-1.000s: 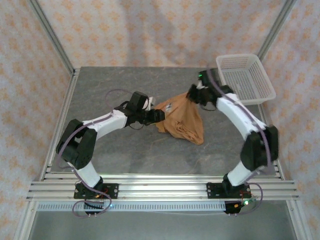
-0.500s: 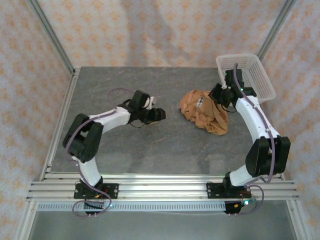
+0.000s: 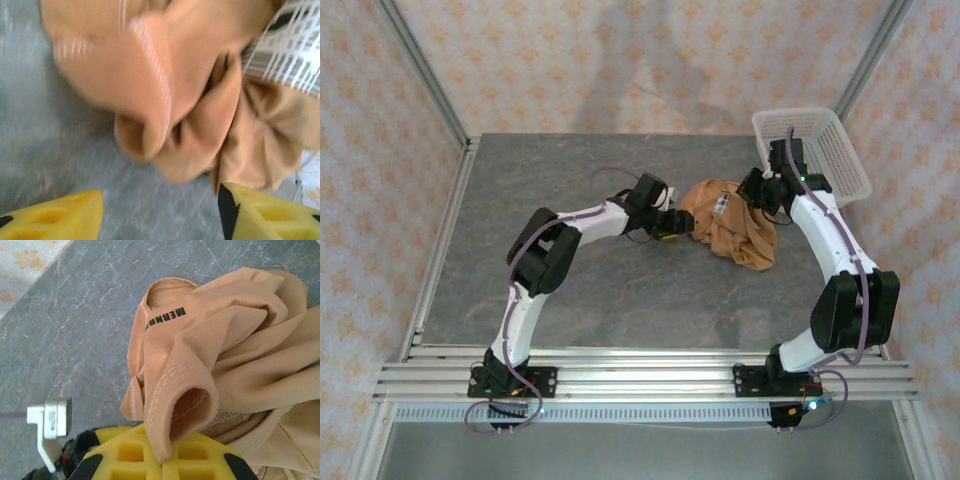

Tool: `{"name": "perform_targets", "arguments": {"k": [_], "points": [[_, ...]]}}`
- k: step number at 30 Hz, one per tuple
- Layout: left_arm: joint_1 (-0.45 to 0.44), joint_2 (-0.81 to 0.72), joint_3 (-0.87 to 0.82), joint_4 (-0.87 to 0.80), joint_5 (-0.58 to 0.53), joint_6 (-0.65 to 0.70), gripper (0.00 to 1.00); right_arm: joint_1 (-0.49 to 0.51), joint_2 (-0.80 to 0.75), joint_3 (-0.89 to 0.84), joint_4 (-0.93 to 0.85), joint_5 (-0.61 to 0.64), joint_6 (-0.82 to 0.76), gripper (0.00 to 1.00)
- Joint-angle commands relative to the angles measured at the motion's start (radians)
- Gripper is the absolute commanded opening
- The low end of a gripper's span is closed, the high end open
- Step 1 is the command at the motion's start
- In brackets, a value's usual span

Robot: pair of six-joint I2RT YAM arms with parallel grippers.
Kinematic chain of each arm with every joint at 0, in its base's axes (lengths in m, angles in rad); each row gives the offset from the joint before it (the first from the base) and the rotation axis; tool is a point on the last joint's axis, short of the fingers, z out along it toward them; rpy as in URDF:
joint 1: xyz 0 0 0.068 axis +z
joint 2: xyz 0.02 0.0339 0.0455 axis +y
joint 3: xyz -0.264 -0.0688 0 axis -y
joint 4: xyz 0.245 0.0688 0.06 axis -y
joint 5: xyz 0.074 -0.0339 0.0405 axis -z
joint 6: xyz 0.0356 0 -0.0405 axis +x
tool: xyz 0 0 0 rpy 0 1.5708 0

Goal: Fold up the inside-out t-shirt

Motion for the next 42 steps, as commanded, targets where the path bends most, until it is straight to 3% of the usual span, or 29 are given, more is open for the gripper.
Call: {"name": "perform_targets", "arguments": {"k": [1, 3, 5, 6, 8, 11, 16, 22, 27, 34, 39, 42], "points": [[0.005, 0.085, 0.142, -0.106, -0.064, 0.042, 0.53, 0.002, -0.028, 0.009, 0.008, -0.024, 0.002, 0.00], [0.006, 0.149, 0.231, -0.166, -0.084, 0.058, 0.35, 0.002, -0.032, 0.012, 0.008, -0.035, 0.004, 0.00], [0.010, 0.196, 0.298, -0.206, -0.075, 0.068, 0.05, 0.000, -0.041, 0.021, -0.003, -0.032, -0.001, 0.00], [0.016, 0.205, 0.328, -0.239, -0.070, 0.079, 0.00, -0.003, -0.048, 0.027, -0.013, -0.029, -0.005, 0.00], [0.040, 0.171, 0.348, -0.310, -0.076, 0.116, 0.00, -0.021, -0.067, 0.047, -0.041, -0.027, -0.015, 0.00], [0.132, -0.003, 0.252, -0.373, -0.117, 0.133, 0.00, -0.070, -0.124, 0.072, -0.093, -0.001, -0.033, 0.00], [0.384, -0.415, 0.011, -0.376, -0.152, 0.073, 0.00, -0.184, -0.243, 0.057, -0.145, -0.028, -0.028, 0.00], [0.535, -0.687, -0.070, -0.471, -0.167, 0.132, 0.00, -0.198, -0.288, 0.063, -0.201, -0.056, -0.036, 0.00], [0.582, -0.800, -0.081, -0.513, -0.184, 0.134, 0.00, -0.198, -0.325, 0.069, -0.207, -0.137, -0.005, 0.00], [0.588, -0.924, 0.045, -0.629, -0.188, 0.155, 0.00, -0.198, -0.468, 0.128, -0.215, -0.338, 0.093, 0.00], [0.594, -0.966, 0.152, -0.713, -0.226, 0.203, 0.00, -0.198, -0.532, 0.165, -0.239, -0.377, 0.131, 0.00], [0.599, -0.912, 0.166, -0.714, -0.236, 0.226, 0.00, -0.198, -0.527, 0.121, -0.194, -0.358, 0.148, 0.00]]}}
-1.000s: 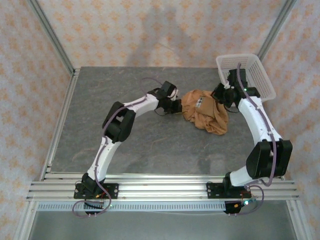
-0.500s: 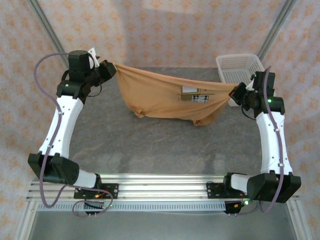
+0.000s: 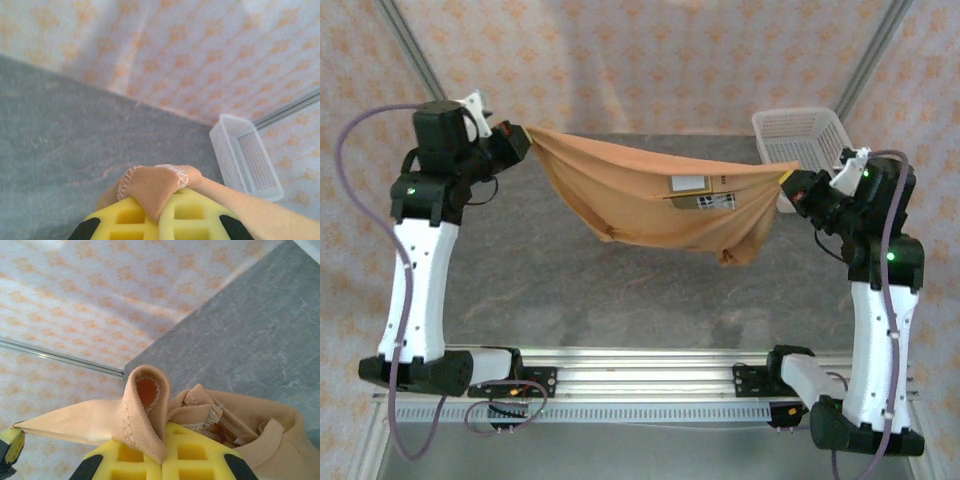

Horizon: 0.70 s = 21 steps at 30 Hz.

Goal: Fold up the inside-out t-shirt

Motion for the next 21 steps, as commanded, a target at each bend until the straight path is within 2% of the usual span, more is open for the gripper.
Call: {"name": "perform_targets", "arguments": {"k": [1, 6, 11, 12, 13, 14, 15, 18, 19, 21], "points": [[0.012, 0.072, 0.026, -0.050, -0.031, 0.059, 0.00, -0.005, 0.025, -0.046, 0.057, -0.010, 0.046, 0.00], [0.010, 0.333, 0.061, -0.001, 0.047, 0.073, 0.00, 0.021, 0.136, -0.207, 0.269, 0.035, 0.104, 0.00], [-0.002, 0.614, 0.159, -0.006, -0.001, 0.101, 0.00, 0.136, 0.358, -0.258, 0.388, 0.183, 0.092, 0.00], [-0.012, 0.674, 0.186, -0.022, -0.030, 0.109, 0.18, 0.146, 0.433, -0.242, 0.386, 0.213, 0.086, 0.06], [-0.025, 0.706, 0.213, -0.050, -0.066, 0.119, 0.31, 0.149, 0.483, -0.217, 0.380, 0.225, 0.079, 0.17], [-0.045, 0.728, 0.241, -0.083, -0.117, 0.136, 0.40, 0.149, 0.549, -0.181, 0.350, 0.251, 0.058, 0.33], [-0.072, 0.730, 0.244, -0.100, -0.175, 0.153, 0.52, 0.152, 0.604, -0.137, 0.297, 0.282, 0.026, 0.42], [-0.166, 0.664, 0.171, -0.124, -0.392, 0.169, 0.55, 0.156, 0.657, -0.084, 0.197, 0.336, -0.041, 0.50], [-0.194, 0.636, 0.133, -0.124, -0.432, 0.164, 0.55, 0.157, 0.642, -0.106, 0.191, 0.343, -0.051, 0.50], [-0.269, 0.536, 0.005, -0.058, -0.419, 0.139, 0.50, 0.157, 0.575, -0.194, 0.199, 0.350, -0.060, 0.49]]}}
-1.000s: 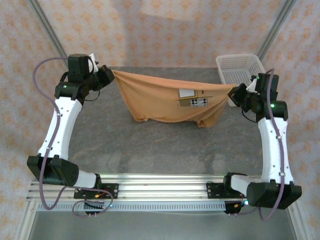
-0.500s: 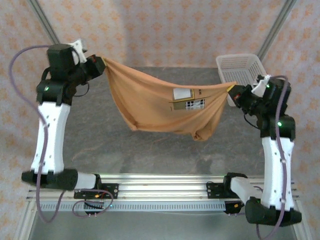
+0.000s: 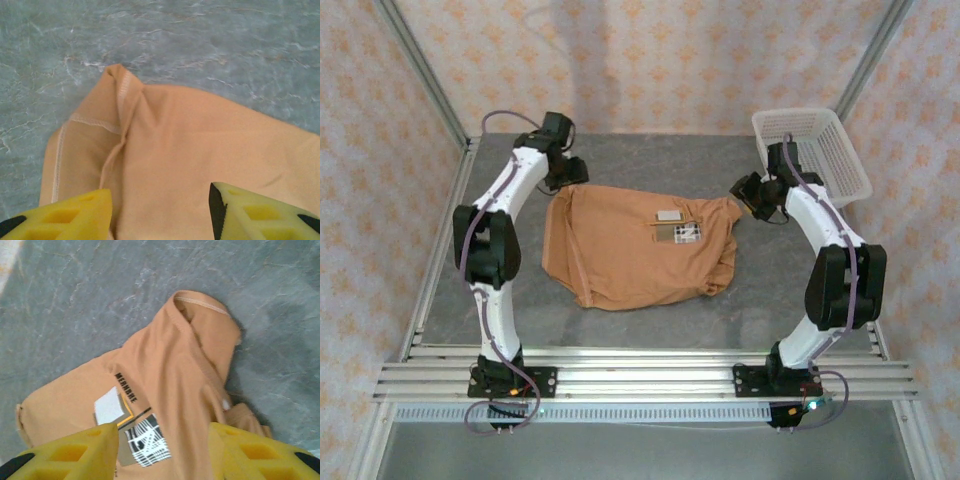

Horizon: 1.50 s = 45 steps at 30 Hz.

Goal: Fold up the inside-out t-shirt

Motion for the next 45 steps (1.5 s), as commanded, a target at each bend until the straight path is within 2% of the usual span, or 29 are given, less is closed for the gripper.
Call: {"name": "perform_targets", "arguments": {"k": [1, 4, 6, 9, 11, 17, 21, 24, 25, 27, 29, 30, 35, 40, 43, 45], "points": [[-0.134, -0.231, -0.144, 0.059, -0.088, 0.001, 0.48, 0.002, -0.130, -0.095, -0.049, 0.075, -0.063, 0.49], [-0.296, -0.285, -0.281, 0.226, 0.094, -0.023, 0.50, 0.001, -0.232, -0.243, -0.049, 0.100, -0.078, 0.47], [-0.423, -0.243, -0.272, 0.252, 0.162, -0.012, 0.53, -0.006, -0.288, -0.330, -0.055, 0.128, -0.077, 0.44], [-0.570, -0.124, -0.157, 0.174, 0.136, 0.024, 0.53, -0.048, -0.366, -0.441, -0.038, 0.138, -0.056, 0.42], [-0.625, -0.030, -0.093, 0.143, 0.130, 0.025, 0.53, -0.081, -0.414, -0.504, -0.018, 0.133, -0.047, 0.42], [-0.725, 0.155, 0.040, 0.104, 0.125, 0.001, 0.59, -0.098, -0.456, -0.598, 0.007, 0.109, -0.049, 0.44], [-0.747, 0.270, 0.139, 0.050, 0.095, -0.001, 0.58, -0.098, -0.457, -0.619, 0.012, 0.074, -0.050, 0.44], [-0.746, 0.322, 0.176, 0.032, 0.096, -0.006, 0.51, -0.098, -0.489, -0.630, 0.018, 0.039, -0.046, 0.44], [-0.746, 0.330, 0.181, 0.028, 0.095, -0.008, 0.44, -0.096, -0.495, -0.635, 0.021, 0.024, -0.043, 0.44], [-0.746, 0.333, 0.195, 0.014, 0.088, -0.013, 0.21, -0.077, -0.507, -0.654, 0.036, -0.014, -0.024, 0.42], [-0.746, 0.313, 0.196, 0.014, 0.080, -0.020, 0.06, -0.036, -0.517, -0.682, 0.080, -0.053, 0.018, 0.38], [-0.744, 0.299, 0.196, 0.013, 0.074, -0.026, 0.02, -0.010, -0.519, -0.699, 0.112, -0.065, 0.048, 0.35], [-0.741, 0.210, 0.168, 0.031, 0.059, -0.066, 0.00, 0.080, -0.468, -0.775, 0.340, -0.100, 0.208, 0.29], [-0.733, 0.093, 0.062, 0.105, 0.056, -0.125, 0.00, 0.136, -0.309, -0.792, 0.533, -0.082, 0.289, 0.22], [-0.720, 0.010, -0.036, 0.178, 0.060, -0.171, 0.00, 0.175, -0.237, -0.777, 0.548, -0.049, 0.291, 0.04], [-0.705, -0.054, -0.119, 0.233, 0.056, -0.196, 0.00, 0.181, -0.219, -0.783, 0.539, -0.021, 0.291, 0.00]]}}
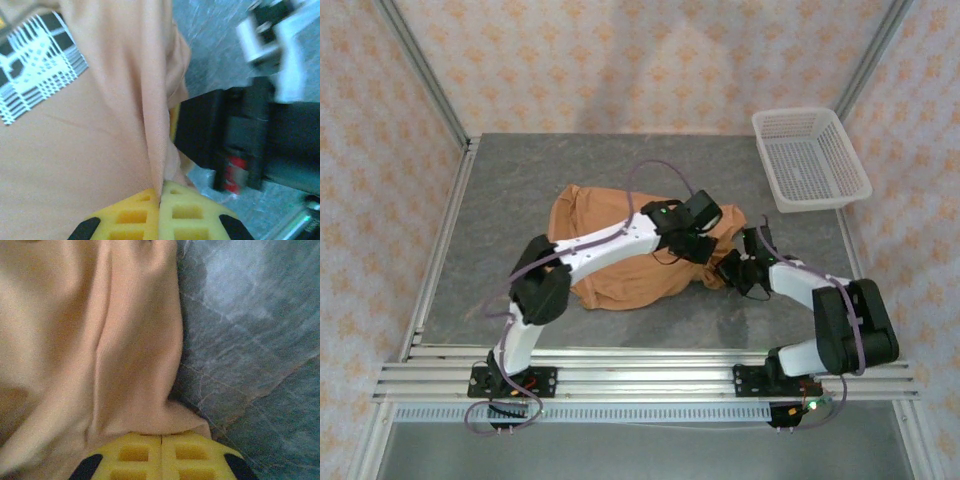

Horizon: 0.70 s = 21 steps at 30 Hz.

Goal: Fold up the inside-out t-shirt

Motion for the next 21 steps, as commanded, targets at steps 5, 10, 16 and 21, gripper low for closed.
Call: {"name": "perform_targets", "arguments": {"k": [5, 10, 16, 21], "points": [[0.088, -0.224, -0.304, 0.235, -0.012, -0.151, 0.00, 0.013, -0.030, -0.030, -0.017, 0.137, 0.002, 0.00], [0.135, -0.275, -0.494, 0.343, 0.011, -0.183, 0.00, 0.014, -0.082, -0.005, -0.133, 0.210, -0.054, 0.00], [0.150, -0.289, -0.618, 0.408, 0.020, -0.197, 0.05, 0.015, -0.147, 0.044, -0.267, 0.294, -0.127, 0.00], [0.147, -0.283, -0.636, 0.470, 0.065, -0.221, 0.06, 0.097, -0.199, 0.138, -0.335, 0.274, -0.171, 0.00]]}}
